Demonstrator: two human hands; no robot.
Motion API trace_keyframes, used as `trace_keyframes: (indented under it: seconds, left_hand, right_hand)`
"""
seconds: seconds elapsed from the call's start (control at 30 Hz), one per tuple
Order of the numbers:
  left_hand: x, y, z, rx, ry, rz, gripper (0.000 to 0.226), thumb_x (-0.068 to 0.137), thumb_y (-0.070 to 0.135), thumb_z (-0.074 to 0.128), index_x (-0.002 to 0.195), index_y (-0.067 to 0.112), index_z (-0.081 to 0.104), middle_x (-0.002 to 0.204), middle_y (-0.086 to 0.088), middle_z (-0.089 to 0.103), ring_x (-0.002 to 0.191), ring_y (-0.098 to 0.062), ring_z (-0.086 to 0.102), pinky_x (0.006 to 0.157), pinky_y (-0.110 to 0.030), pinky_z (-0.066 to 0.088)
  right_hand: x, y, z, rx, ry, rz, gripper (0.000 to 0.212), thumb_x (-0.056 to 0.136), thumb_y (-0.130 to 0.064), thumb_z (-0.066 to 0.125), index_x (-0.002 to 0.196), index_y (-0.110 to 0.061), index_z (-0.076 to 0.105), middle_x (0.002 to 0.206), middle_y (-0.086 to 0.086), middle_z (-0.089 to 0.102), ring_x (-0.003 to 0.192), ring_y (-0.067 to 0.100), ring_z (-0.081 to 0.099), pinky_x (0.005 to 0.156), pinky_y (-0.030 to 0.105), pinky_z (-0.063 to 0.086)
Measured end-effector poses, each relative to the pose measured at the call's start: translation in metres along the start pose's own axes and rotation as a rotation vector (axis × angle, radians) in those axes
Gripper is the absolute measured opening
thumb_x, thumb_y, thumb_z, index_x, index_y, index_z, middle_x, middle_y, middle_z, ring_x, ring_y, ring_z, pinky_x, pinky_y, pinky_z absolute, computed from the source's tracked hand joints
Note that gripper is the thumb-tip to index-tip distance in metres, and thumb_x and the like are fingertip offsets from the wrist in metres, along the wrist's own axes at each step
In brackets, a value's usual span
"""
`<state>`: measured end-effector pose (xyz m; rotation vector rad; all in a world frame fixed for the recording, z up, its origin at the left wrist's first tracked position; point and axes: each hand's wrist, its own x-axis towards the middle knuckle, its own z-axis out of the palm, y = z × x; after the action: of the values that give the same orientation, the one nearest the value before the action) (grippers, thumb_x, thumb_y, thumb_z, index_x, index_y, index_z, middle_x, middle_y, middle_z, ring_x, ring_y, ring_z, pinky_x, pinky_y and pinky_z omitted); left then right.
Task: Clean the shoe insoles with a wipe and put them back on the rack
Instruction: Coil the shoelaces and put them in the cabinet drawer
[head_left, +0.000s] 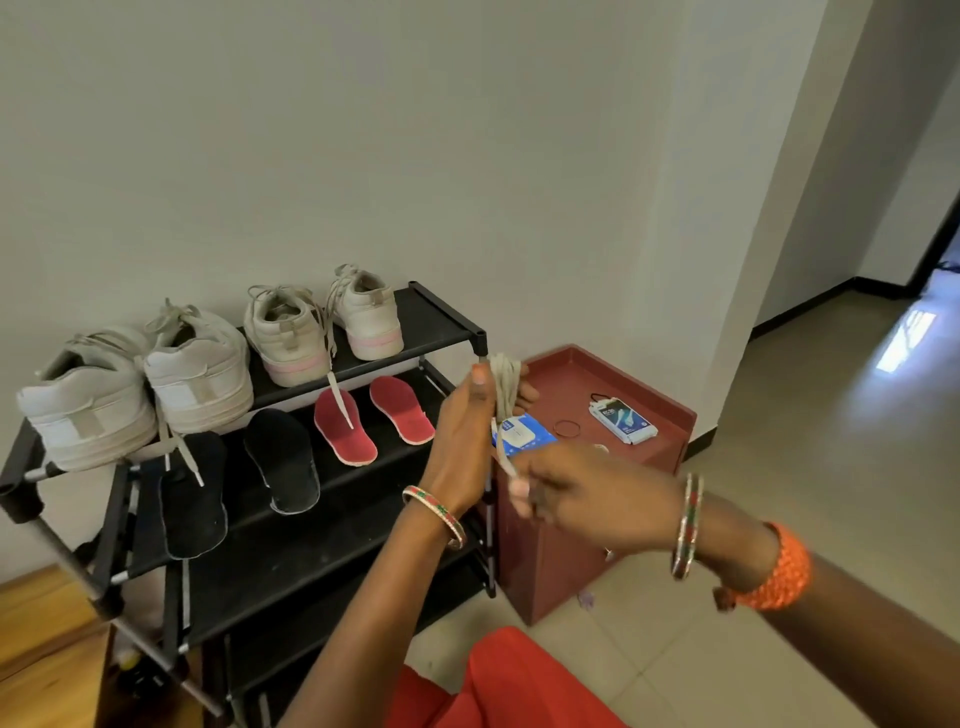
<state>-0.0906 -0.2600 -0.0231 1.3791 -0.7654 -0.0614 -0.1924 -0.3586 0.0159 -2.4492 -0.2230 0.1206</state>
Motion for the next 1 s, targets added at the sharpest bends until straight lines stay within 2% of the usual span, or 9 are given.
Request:
trace_keyframes:
  seconds: [0.13, 0.2, 0.23, 0.33, 0.47, 0.67, 0.77, 0.9, 1.0]
  left_hand:
    - [-0.011, -0.003, 0.013, 0.066, -0.055, 0.011, 0.054, 0.091, 0.063, 0.026, 0.084, 0.026, 0.064, 0.081, 0.008, 0.068, 0.082, -0.010, 0.064, 0.076, -0.022, 0.048]
    - [-0.010, -0.004, 0.017, 0.061, -0.055, 0.007, 0.058, 0.090, 0.059, 0.031, 0.084, 0.014, 0.066, 0.082, -0.013, 0.067, 0.078, -0.029, 0.062, 0.074, -0.039, 0.051]
    - [-0.009, -0.002, 0.017, 0.035, -0.056, 0.010, 0.055, 0.091, 0.055, 0.034, 0.083, 0.011, 0.065, 0.078, -0.018, 0.064, 0.071, -0.031, 0.060, 0.069, -0.040, 0.050]
    - [-0.008, 0.002, 0.015, -0.131, -0.015, -0.043, 0.036, 0.099, 0.031, 0.040, 0.081, 0.011, 0.064, 0.065, -0.008, 0.057, 0.054, -0.010, 0.053, 0.058, -0.021, 0.047]
    - [-0.010, 0.004, 0.014, -0.398, 0.076, -0.166, 0.035, 0.100, 0.011, 0.030, 0.087, 0.000, 0.061, 0.056, -0.001, 0.057, 0.042, -0.005, 0.045, 0.047, -0.015, 0.043]
    - [-0.013, 0.009, 0.023, -0.697, 0.224, -0.291, 0.046, 0.097, 0.020, 0.035, 0.060, 0.004, 0.057, 0.038, 0.000, 0.040, 0.033, -0.010, 0.037, 0.041, -0.018, 0.037]
    - [-0.015, 0.011, 0.023, -0.763, 0.248, -0.308, 0.056, 0.096, 0.022, 0.035, 0.044, 0.009, 0.054, 0.034, 0.001, 0.035, 0.031, -0.011, 0.036, 0.043, -0.019, 0.037]
    - [-0.020, 0.014, 0.023, -0.820, 0.243, -0.308, 0.054, 0.095, 0.020, 0.036, 0.045, 0.009, 0.052, 0.032, 0.001, 0.033, 0.031, -0.013, 0.037, 0.055, -0.024, 0.044]
    - [-0.023, 0.019, 0.026, -0.822, 0.255, -0.312, 0.054, 0.094, 0.019, 0.037, 0.042, 0.010, 0.052, 0.032, 0.001, 0.033, 0.029, -0.013, 0.034, 0.062, -0.026, 0.047]
  right_hand:
    - [0.013, -0.008, -0.048, -0.150, 0.300, -0.040, 0.035, 0.094, -0.010, 0.045, 0.063, -0.024, 0.050, 0.065, -0.006, 0.055, 0.062, 0.013, 0.052, 0.064, 0.031, 0.043]
    - [0.025, 0.004, -0.059, -0.148, 0.435, 0.000, 0.032, 0.094, -0.012, 0.046, 0.065, -0.020, 0.056, 0.065, -0.007, 0.059, 0.064, 0.012, 0.055, 0.066, 0.030, 0.043]
    - [0.030, 0.013, -0.058, -0.085, 0.474, 0.020, 0.030, 0.094, -0.012, 0.047, 0.068, -0.017, 0.060, 0.065, -0.007, 0.060, 0.063, 0.012, 0.056, 0.065, 0.029, 0.044]
    - [0.033, 0.030, -0.042, 0.209, 0.511, 0.039, 0.025, 0.095, -0.010, 0.051, 0.075, -0.012, 0.066, 0.062, -0.006, 0.058, 0.056, 0.004, 0.051, 0.053, 0.021, 0.046]
    - [0.033, 0.038, -0.017, 0.648, 0.531, 0.100, 0.022, 0.095, -0.008, 0.052, 0.081, -0.015, 0.068, 0.064, -0.006, 0.062, 0.061, 0.008, 0.054, 0.052, 0.021, 0.051]
    - [0.030, 0.028, 0.007, 1.079, 0.543, 0.074, 0.019, 0.088, 0.000, 0.056, 0.103, 0.003, 0.067, 0.077, 0.009, 0.071, 0.066, 0.019, 0.067, 0.067, 0.031, 0.058]
    - [0.027, 0.024, 0.012, 1.078, 0.625, 0.018, 0.017, 0.086, 0.003, 0.058, 0.100, 0.001, 0.068, 0.071, 0.002, 0.072, 0.065, 0.012, 0.068, 0.060, 0.023, 0.056]
    - [0.024, 0.024, 0.019, 0.762, 0.768, -0.017, 0.016, 0.084, 0.003, 0.063, 0.092, -0.007, 0.071, 0.076, 0.000, 0.070, 0.066, 0.003, 0.067, 0.061, 0.016, 0.053]
    - [0.016, 0.020, 0.019, 0.736, 0.727, -0.066, 0.019, 0.086, 0.004, 0.060, 0.096, -0.007, 0.070, 0.080, 0.003, 0.070, 0.069, 0.002, 0.067, 0.062, 0.015, 0.053]
